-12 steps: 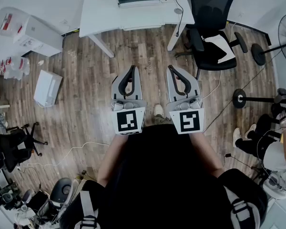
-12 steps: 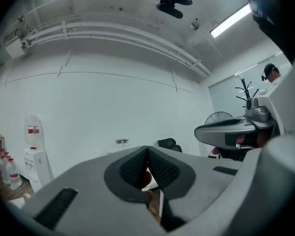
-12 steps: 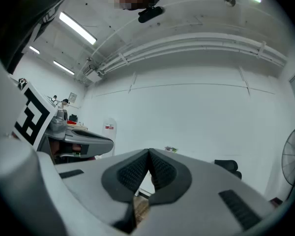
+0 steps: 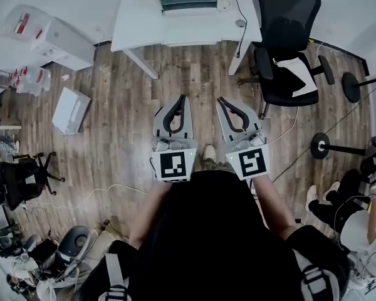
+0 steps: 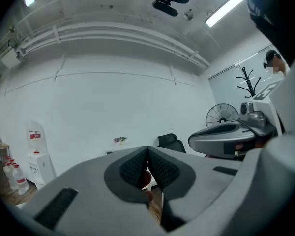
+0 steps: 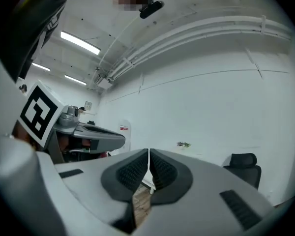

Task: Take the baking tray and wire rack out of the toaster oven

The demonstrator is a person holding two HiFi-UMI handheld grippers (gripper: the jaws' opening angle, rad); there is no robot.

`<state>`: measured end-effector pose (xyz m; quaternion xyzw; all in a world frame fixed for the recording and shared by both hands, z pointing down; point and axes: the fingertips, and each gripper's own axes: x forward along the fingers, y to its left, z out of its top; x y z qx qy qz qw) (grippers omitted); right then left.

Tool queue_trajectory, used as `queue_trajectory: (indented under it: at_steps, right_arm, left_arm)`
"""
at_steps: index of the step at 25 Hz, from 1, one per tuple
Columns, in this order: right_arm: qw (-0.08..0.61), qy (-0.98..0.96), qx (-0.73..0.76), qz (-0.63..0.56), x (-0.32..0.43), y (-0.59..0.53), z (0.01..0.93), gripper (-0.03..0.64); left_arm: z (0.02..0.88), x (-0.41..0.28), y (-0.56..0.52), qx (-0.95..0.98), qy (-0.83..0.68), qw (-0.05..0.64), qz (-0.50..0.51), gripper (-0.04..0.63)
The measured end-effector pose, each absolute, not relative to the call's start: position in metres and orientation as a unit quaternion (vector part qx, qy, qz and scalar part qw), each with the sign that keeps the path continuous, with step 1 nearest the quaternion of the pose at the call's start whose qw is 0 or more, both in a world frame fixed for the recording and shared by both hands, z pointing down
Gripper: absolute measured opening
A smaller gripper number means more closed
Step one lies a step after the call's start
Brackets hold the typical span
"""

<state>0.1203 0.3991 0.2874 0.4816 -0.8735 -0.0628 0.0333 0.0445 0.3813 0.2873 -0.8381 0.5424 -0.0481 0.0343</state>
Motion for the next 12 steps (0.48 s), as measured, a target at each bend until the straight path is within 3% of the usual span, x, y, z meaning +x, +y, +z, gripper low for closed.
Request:
queue_trajectory:
  at_steps: [4, 12]
  right_arm:
    - [0.029, -0.880, 0.467, -0.077, 0.120, 0.397, 0.285, 0.032]
    - [0.095, -0.884, 0.451, -0.082, 0.118, 0.389, 0.305, 0.032]
  left_arm:
    - [0.296, 0.041, 0.382, -0.831, 0.551, 0.028, -0.068, 0.023]
    - [0.307, 0.044, 0.366, -0.834, 0.546, 0.022, -0.081, 0.023]
